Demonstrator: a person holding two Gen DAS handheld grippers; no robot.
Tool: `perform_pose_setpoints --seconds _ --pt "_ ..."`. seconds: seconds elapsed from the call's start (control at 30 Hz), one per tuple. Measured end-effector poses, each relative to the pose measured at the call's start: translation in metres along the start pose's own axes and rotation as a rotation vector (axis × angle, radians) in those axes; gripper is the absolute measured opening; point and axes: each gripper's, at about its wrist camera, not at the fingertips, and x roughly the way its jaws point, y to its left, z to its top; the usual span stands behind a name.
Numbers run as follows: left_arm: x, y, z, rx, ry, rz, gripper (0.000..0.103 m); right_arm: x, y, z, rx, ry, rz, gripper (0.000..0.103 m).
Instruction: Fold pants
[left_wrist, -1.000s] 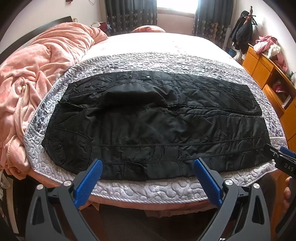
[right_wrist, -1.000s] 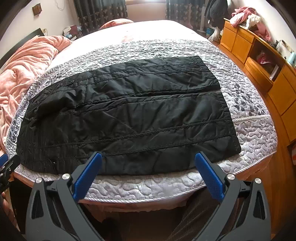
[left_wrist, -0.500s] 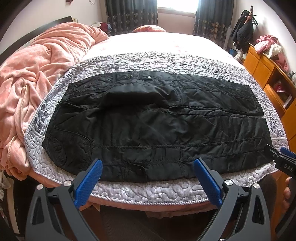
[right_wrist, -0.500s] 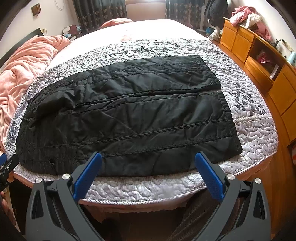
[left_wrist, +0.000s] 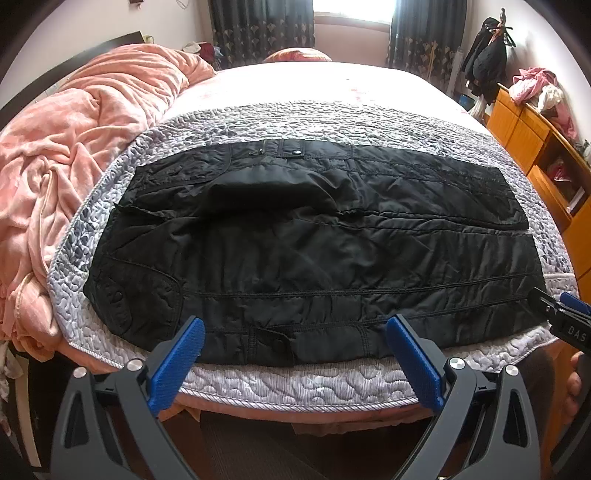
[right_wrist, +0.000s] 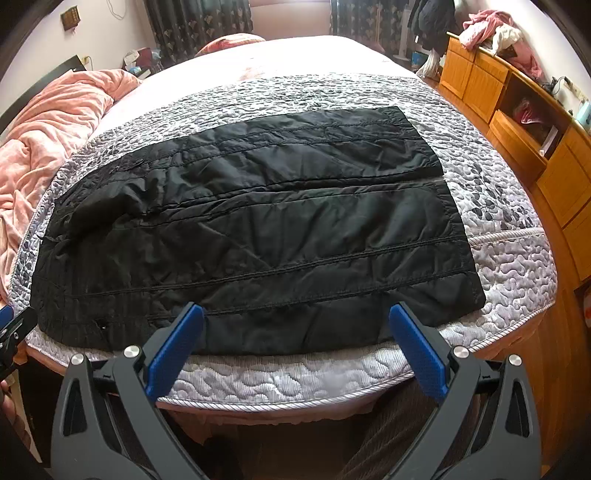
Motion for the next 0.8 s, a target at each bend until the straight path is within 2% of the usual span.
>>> perform_pose_setpoints --seconds 0.43,0.53,0.6,0.67,0.8 --pt "0.005 -0.001 0.003 0.002 0.006 0.002 0.099 0.006 -0.002 0.002 -0.002 0.010 0.004 0.100" --pt "0.012 -0.003 0.009 -0.009 0.016 -0.024 0.099 0.009 -0.007 0.008 -0.017 0.006 0.021 0.100" --pt "0.021 -0.008 0.018 -0.016 0.026 -0.053 0.099 0.013 -0.021 0.024 -0.019 -0.014 0.027 0.100" --pt "0.033 -0.019 0.038 -0.015 0.024 -0.054 0.099 0.018 -0.040 0.047 -0.020 -0.044 -0.005 0.100" --pt "0.058 -0.047 0.086 0.008 -0.024 -0.028 0.099 0.049 -0.099 0.121 0.013 -0.097 -0.091 0.100"
